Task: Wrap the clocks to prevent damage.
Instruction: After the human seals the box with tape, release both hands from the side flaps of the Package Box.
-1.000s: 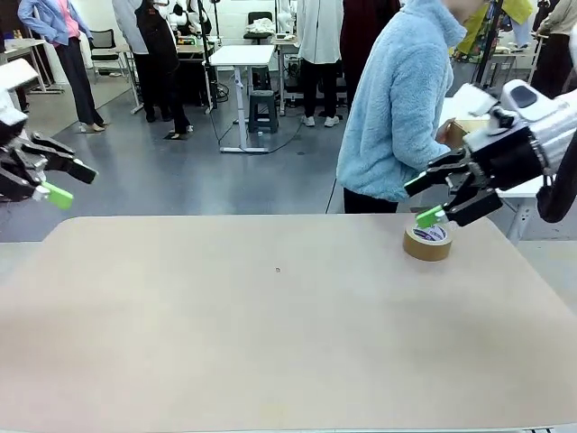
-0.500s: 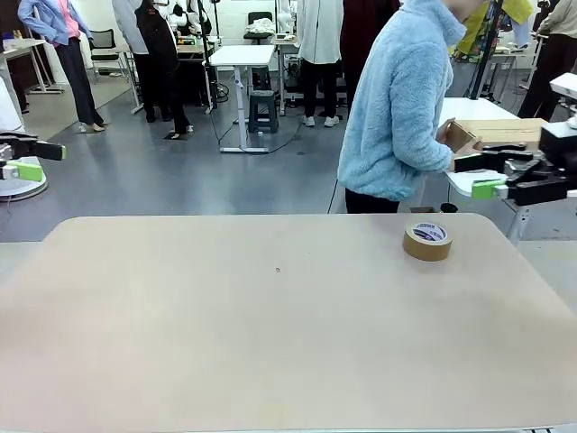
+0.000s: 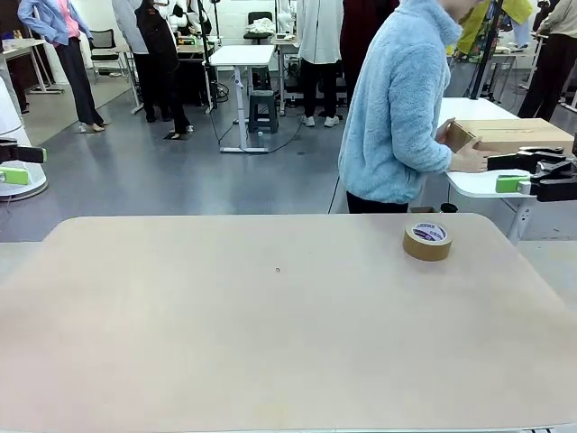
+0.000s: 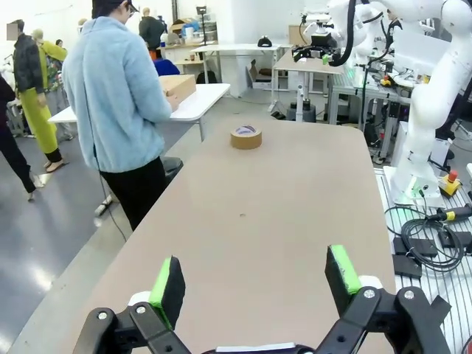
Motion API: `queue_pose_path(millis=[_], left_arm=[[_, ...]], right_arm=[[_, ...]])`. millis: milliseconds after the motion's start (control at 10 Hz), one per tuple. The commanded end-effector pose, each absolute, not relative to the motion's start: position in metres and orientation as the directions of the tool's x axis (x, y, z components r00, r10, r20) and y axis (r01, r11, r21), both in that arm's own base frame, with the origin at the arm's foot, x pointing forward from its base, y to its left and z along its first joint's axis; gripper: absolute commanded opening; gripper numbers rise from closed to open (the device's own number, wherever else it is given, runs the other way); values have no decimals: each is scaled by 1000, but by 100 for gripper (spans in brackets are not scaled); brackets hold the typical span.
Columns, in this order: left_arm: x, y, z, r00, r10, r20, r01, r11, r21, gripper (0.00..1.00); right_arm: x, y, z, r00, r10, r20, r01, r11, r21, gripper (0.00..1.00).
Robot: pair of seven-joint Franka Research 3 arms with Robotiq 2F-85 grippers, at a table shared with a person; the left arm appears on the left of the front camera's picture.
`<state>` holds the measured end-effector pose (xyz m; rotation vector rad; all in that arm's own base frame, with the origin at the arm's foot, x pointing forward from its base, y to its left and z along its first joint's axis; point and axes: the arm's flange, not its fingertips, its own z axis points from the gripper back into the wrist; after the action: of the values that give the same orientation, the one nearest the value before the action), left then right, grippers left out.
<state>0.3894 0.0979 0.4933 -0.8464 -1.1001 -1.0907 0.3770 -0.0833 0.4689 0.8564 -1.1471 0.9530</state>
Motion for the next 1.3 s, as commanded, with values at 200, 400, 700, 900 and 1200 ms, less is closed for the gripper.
queue_pose_path(millis=[200,400,700,900,1200], left_arm=[[388,97,493,78,-237,968,966,258,-15,100],[388,97,493,78,-237,968,966,258,-15,100],[388,97,493,78,-237,968,966,258,-15,100],[388,97,493,78,-237,968,966,258,-15,100],[388,97,493,78,-237,968,966,258,-15,100]], right_arm=[[373,-78,468,125,157,980,-952,298,74,100],[373,-78,468,125,157,980,-952,298,74,100],[373,-78,468,125,157,980,-952,298,74,100],[373,-78,468,125,157,980,-952,298,74,100],[373,-78,468,125,157,980,-952,298,74,100]])
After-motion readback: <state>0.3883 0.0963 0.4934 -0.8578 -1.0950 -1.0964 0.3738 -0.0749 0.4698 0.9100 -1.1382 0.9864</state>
